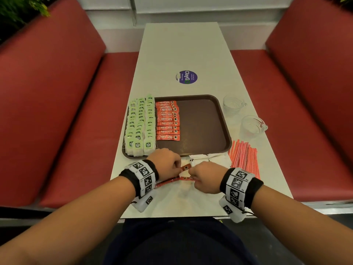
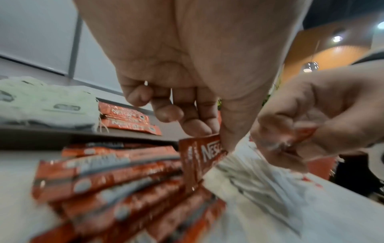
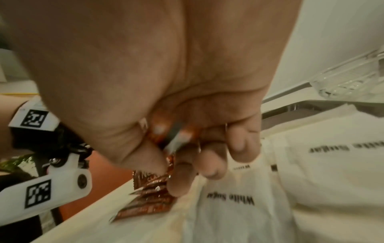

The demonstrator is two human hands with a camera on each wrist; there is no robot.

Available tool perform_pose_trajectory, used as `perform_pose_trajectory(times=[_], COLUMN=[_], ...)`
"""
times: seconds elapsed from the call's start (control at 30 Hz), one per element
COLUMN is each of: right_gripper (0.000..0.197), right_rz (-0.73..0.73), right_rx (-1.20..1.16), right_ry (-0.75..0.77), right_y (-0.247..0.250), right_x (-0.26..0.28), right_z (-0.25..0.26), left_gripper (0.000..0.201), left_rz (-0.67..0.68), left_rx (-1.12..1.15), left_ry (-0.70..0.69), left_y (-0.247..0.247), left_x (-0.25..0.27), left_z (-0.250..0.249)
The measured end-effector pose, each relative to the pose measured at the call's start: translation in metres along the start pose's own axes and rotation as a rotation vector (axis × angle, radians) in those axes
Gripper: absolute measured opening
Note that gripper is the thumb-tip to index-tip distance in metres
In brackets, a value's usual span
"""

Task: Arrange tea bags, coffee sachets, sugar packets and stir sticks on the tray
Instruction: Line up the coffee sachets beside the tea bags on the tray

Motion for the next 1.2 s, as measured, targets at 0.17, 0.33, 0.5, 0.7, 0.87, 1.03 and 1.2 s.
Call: perform_pose_trajectory(times=[0.17, 0.33, 0.5, 0.7, 0.87, 1.03, 1.2], right_gripper=[0.022, 0.047, 0.024, 0.019, 0.012, 0.017, 0.032], right_rz=[-0.198, -0.349, -0.490, -0.472, -0.486, -0.531, -0.514], right_rx=[-0.245, -0.451, -0.428, -0.412, -0.401, -0.482, -0.517], right_ry=[-0.066, -0.080, -0.080, -0.037, -0.026, -0.067, -0.100], right_y=[0.020, 0.035, 0.048, 0.062, 0.069, 0.073, 0.075], right_x=[-0.007, -0.012, -0.027, -0.049, -0.062, -0.073, -0.076], right_z=[-0.011, -0.016, -0.018, -0.020, -0.025, -0.035, -0.042], left_gripper=[0.010, 0.007, 0.010, 0.014, 0.014, 0.010, 0.018], left_rz=[-0.153, -0.254, -0.303, -0.323, -0.351, -0.284, -0.047], left_rx=[0.199, 0.224, 0.236, 0.224, 0.262, 0.145, -0.079], left_ry=[0.067, 0.077, 0.112, 0.028, 0.145, 0.285, 0.312], left_y=[0.028, 0.037, 0.037, 0.041, 0.045, 0.041, 0.028], left_x=[0.004, 0.001, -0.001, -0.010, -0.016, -0.035, -0.054], left_z=[0.014, 0.020, 0.030, 0.034, 0.050, 0.077, 0.084])
Point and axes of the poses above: each hand's wrist, its own x-axis away from the middle knuckle, its own y-axis out of the back of the hand, z = x × y, the point moved 2 cm from there along -x, towards the middle knuckle, and after that the axes turned 5 degrees about -y, right-handed, at the moved point
